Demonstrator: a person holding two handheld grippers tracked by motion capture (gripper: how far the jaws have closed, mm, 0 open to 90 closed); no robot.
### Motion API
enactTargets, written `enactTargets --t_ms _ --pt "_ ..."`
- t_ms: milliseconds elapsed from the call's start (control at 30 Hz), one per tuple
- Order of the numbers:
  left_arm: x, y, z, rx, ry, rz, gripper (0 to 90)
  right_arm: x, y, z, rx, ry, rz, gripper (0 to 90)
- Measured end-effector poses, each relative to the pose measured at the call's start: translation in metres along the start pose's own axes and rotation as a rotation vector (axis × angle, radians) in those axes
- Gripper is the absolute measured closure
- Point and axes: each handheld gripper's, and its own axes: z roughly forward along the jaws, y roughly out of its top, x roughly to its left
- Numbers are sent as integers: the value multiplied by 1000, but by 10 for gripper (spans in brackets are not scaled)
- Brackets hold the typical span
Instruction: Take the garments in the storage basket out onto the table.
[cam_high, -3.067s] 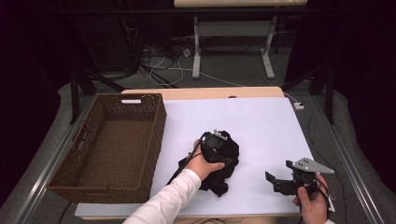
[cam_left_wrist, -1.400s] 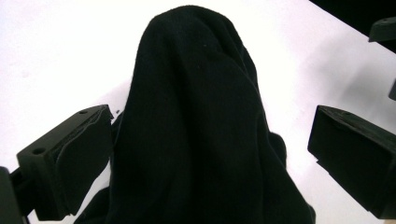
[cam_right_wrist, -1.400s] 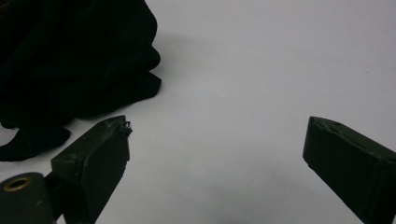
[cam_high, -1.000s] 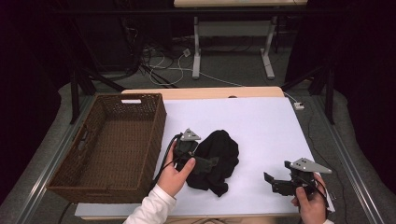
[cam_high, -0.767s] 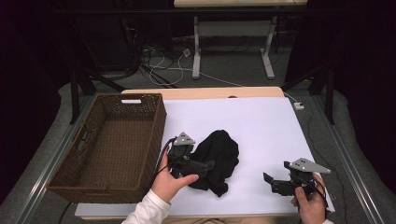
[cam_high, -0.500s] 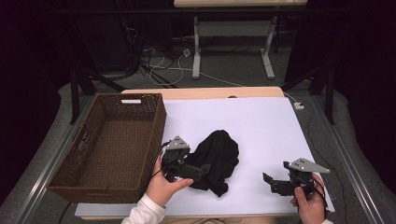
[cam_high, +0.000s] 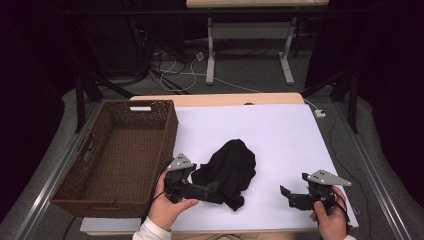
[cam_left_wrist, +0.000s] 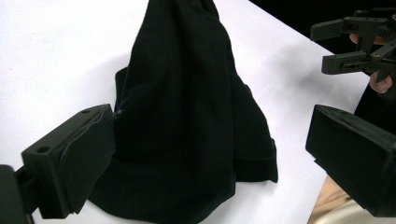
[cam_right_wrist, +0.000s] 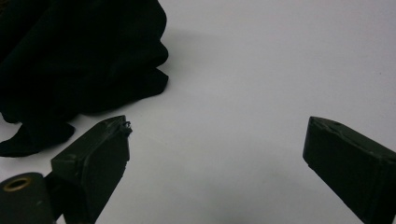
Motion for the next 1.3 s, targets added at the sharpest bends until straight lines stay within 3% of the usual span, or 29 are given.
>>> enactTargets --t_ms 167,267,467,600,633,733,800,833,1033,1100,1200,1300 --pt "-1 -8 -1 -12 -9 9 32 5 1 2 -6 19 -20 60" --pt "-2 -12 0 -6 -5 14 58 10 1 3 -4 24 -62 32" --pt "-2 -19 2 -16 4 16 153 18 2 9 -5 76 -51 17" --pt "-1 -23 2 -10 -8 -31 169 27 0 13 21 73 -90 20" --pt "-1 -24 3 -10 -20 -48 189 29 0 15 21 77 -100 31" --pt "-1 -28 5 -9 -25 -49 255 39 0 18 8 84 -124 83" --pt "-2 -31 8 -42 -33 -34 317 46 2 20 -5 91 -146 134" --pt "-1 -31 9 -36 -17 -15 319 49 2 22 -11 101 -153 141" --pt "-4 -35 10 -8 -9 -70 336 68 4 29 -14 159 -200 284" --pt "-6 -37 11 27 24 -94 336 75 3 33 -7 186 -230 336" --pt "-7 -40 13 11 26 -92 341 81 1 42 1 200 -274 374" --pt "-7 -43 16 0 49 -85 345 88 1 46 17 243 -281 402"
